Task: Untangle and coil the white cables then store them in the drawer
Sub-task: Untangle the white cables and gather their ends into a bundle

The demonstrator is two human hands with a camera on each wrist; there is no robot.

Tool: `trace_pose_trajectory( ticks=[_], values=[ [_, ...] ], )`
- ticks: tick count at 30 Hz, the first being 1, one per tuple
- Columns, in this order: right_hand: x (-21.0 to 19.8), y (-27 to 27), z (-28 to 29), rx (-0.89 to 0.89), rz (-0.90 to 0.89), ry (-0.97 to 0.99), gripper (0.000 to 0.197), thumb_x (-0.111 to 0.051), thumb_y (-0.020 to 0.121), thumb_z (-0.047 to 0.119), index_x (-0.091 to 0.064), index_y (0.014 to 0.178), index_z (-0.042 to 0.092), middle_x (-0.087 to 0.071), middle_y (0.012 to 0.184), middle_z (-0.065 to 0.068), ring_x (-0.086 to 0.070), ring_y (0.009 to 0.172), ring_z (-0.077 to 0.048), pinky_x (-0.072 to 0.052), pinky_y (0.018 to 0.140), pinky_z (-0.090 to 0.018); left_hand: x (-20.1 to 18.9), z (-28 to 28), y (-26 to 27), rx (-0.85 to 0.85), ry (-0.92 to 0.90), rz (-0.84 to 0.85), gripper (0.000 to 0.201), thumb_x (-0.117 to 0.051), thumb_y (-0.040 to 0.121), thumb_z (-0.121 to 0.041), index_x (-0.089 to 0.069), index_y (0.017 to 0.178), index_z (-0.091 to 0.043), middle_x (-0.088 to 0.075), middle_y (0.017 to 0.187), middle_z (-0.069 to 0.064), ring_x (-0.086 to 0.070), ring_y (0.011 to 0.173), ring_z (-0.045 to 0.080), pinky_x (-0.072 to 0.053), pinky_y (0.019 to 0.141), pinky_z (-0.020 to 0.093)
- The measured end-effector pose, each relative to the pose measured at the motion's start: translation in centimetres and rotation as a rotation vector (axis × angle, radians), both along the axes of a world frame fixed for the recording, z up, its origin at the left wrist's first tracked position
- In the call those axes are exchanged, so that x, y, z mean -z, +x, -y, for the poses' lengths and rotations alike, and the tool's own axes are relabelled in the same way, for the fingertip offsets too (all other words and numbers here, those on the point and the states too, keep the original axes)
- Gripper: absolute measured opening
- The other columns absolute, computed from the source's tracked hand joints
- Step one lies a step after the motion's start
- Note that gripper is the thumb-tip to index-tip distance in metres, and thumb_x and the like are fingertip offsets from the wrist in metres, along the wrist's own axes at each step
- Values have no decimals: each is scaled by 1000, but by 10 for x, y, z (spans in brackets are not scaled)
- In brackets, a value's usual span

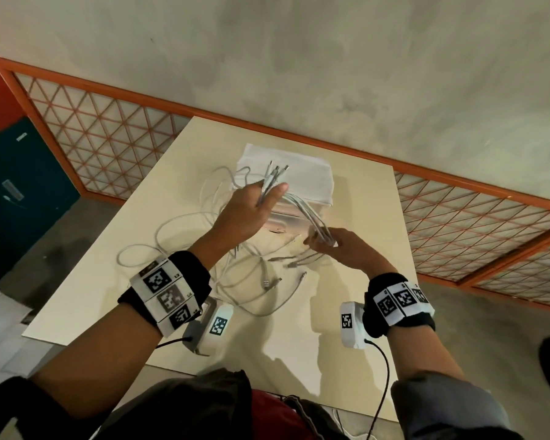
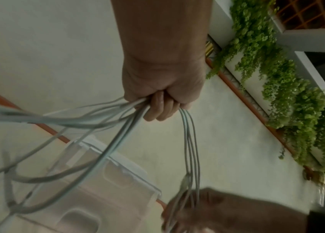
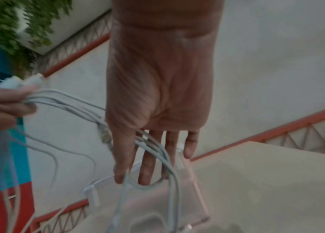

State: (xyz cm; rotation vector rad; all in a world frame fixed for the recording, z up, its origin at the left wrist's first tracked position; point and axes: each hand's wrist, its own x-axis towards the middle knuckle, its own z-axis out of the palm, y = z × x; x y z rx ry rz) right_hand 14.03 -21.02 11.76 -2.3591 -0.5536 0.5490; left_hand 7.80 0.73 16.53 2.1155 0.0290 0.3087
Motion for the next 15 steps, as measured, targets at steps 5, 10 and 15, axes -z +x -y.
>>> trace_pose_trajectory(
  ticks=[5, 10, 15],
  values=[
    [25, -4, 13, 136, -13, -65, 13, -61, 89, 29, -66, 78, 34, -73, 79, -1, -67, 76, -17, -50, 89, -41, -10, -8, 1, -6, 29, 69, 49, -47, 96, -38, -29, 53, -22, -28, 45, -5, -37, 39, 8, -27, 49, 23],
    [29, -3, 18, 209, 113, -33, 29, -68, 80, 17, -57, 80, 43, -62, 106, -5, -56, 94, -21, -43, 96, -53, -11, -8, 0, -33, 23, 57, 50, -46, 96, -41, -31, 54, -18, -31, 46, -3, -37, 43, 13, -29, 51, 30],
    [-3, -13, 1, 172, -64, 280, 98, -87, 63, 20, -30, 143, 32, -30, 149, 7, -34, 130, -11, -35, 106, -30, -15, -2, -4, 48, 69, 21, 50, -48, 95, -40, -29, 52, -22, -28, 45, -6, -39, 38, 5, -26, 46, 21]
  ],
)
